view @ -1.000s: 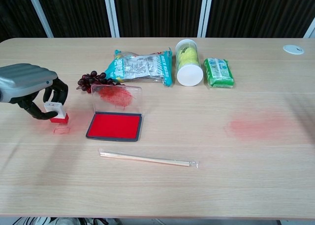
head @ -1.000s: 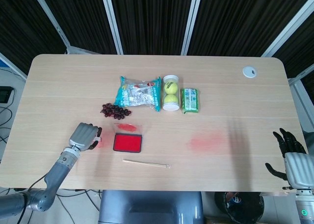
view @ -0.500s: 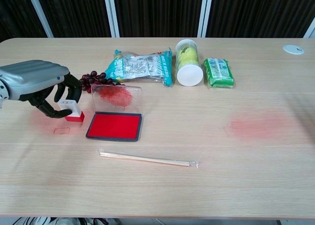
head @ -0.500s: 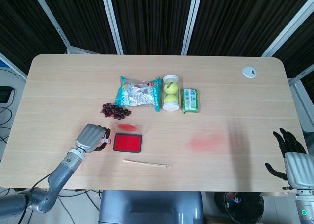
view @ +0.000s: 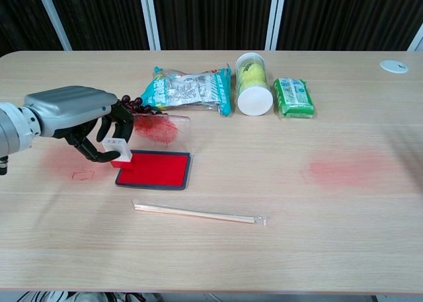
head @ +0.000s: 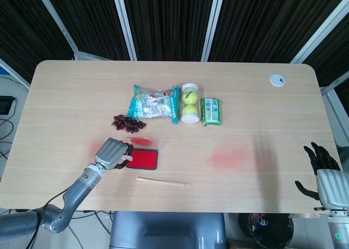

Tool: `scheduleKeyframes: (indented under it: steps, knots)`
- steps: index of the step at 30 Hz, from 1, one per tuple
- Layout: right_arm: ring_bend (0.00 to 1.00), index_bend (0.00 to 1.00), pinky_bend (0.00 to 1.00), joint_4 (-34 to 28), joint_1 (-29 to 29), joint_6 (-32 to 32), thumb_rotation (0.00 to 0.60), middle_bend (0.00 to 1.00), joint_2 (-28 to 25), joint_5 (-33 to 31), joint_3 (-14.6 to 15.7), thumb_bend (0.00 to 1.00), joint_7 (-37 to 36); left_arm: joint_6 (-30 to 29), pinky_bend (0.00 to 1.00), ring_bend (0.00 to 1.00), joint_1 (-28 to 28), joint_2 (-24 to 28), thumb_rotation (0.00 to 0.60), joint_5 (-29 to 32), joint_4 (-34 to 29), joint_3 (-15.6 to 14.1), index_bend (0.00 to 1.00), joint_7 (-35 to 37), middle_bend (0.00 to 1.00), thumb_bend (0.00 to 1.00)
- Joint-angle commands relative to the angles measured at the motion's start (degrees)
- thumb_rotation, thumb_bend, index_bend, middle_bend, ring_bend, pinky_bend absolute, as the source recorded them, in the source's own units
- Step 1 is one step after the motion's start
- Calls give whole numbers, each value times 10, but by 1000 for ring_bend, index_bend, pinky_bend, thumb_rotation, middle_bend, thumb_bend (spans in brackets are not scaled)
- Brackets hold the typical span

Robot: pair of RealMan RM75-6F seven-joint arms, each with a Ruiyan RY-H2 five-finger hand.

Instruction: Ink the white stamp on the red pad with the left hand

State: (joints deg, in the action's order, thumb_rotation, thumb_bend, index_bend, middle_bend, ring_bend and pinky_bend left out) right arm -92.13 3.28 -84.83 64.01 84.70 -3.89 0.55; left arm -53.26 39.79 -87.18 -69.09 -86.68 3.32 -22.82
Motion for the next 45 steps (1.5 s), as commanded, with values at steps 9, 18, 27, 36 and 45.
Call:
scheduleKeyframes:
  steps: [9, 18, 27, 36, 45]
  knots:
    - [0, 117, 191, 0, 0, 1, 600, 0, -1, -1, 0, 285, -2, 18, 640, 542, 19, -31, 600, 33, 13, 15, 718, -24, 671, 480]
    - [0, 120, 191, 0, 0, 2, 600, 0, -1, -1, 0, 285, -5, 24, 640, 542, 30, -45, 600, 56, 23, 17, 718, -49, 671, 480]
    - [0, 120, 191, 0, 0, 2, 600, 0, -1, -1, 0, 284, -4, 29, 640, 542, 34, -51, 600, 71, 29, 10, 718, -64, 671, 480]
    - [0, 121, 191, 0, 0, 1, 600, 0, -1, -1, 0, 285, -3, 20, 641, 542, 40, -37, 600, 65, 5, 20, 718, -63, 671, 480]
    - [0, 126, 191, 0, 0, 1, 600, 0, -1, -1, 0, 285, -4, 29, 640, 542, 53, -26, 600, 82, -10, 20, 718, -78, 670, 480]
